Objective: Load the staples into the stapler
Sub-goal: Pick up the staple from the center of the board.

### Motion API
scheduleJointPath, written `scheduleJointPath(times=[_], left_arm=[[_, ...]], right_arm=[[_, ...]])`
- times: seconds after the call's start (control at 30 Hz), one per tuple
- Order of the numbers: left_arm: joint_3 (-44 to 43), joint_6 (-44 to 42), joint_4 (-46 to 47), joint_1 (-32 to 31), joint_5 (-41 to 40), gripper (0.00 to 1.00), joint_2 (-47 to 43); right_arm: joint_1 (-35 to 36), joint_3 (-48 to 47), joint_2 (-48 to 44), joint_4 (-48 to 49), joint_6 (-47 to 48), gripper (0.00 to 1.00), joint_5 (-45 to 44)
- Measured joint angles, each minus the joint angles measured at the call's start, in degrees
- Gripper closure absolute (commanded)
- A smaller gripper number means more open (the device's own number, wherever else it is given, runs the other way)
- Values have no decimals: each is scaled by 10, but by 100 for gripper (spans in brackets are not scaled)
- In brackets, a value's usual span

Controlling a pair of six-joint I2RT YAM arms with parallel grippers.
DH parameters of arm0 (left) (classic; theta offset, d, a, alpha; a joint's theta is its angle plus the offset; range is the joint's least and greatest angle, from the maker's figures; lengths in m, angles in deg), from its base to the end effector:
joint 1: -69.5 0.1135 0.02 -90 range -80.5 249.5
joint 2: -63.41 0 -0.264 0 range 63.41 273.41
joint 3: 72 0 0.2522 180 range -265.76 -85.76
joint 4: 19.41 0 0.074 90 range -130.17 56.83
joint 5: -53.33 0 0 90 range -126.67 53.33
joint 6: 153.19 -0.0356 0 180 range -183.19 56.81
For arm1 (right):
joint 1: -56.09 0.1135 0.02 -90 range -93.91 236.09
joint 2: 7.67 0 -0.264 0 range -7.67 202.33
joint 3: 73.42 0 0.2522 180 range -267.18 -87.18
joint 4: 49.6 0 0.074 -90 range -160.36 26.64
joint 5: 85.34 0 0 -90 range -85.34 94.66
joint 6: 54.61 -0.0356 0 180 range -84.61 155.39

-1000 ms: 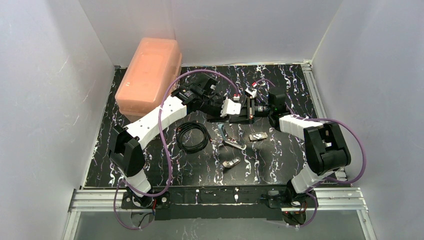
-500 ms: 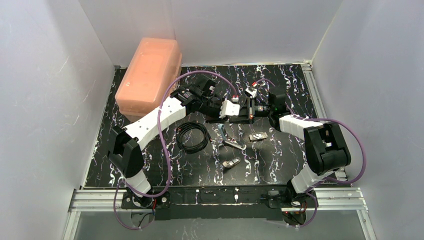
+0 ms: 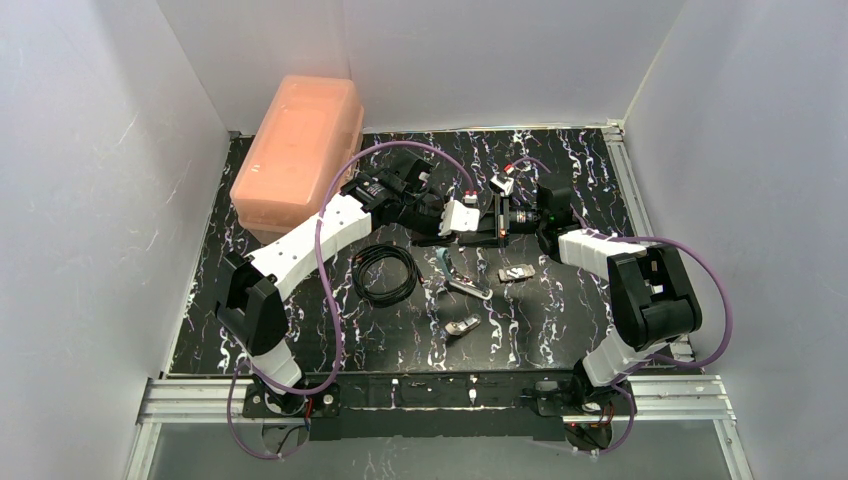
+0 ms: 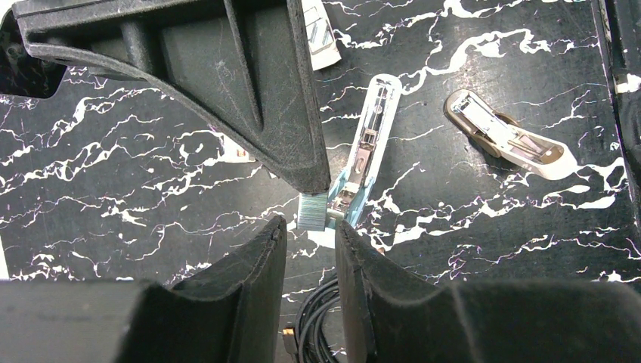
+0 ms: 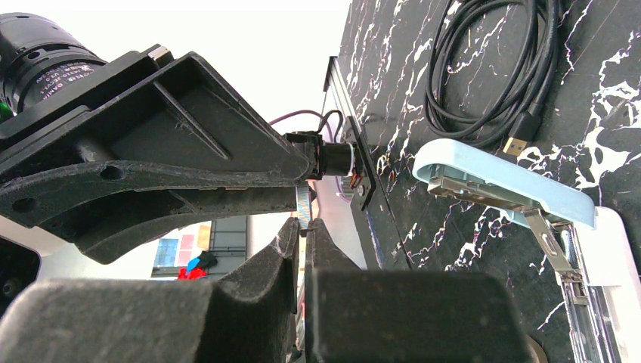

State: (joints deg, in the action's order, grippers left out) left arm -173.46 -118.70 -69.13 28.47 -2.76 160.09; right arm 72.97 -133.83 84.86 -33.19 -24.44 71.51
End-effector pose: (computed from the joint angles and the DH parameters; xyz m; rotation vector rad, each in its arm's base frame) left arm 0.2701 -0.2614 0.3236 1.8583 1.2782 -0.5598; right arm 0.3062 0.1271 0.2193 -0.1925 2.1615 1.9170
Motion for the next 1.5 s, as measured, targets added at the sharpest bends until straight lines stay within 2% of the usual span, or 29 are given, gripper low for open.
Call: scheduleJointPath(times=[1.1, 1.5], left_arm=[[-1, -5, 0, 0, 12, 72, 3], [-3, -7, 0, 0, 13, 82, 5]], right_arm=[[0, 0, 0, 0, 0, 99, 5], [0, 0, 0, 0, 0, 99, 5]])
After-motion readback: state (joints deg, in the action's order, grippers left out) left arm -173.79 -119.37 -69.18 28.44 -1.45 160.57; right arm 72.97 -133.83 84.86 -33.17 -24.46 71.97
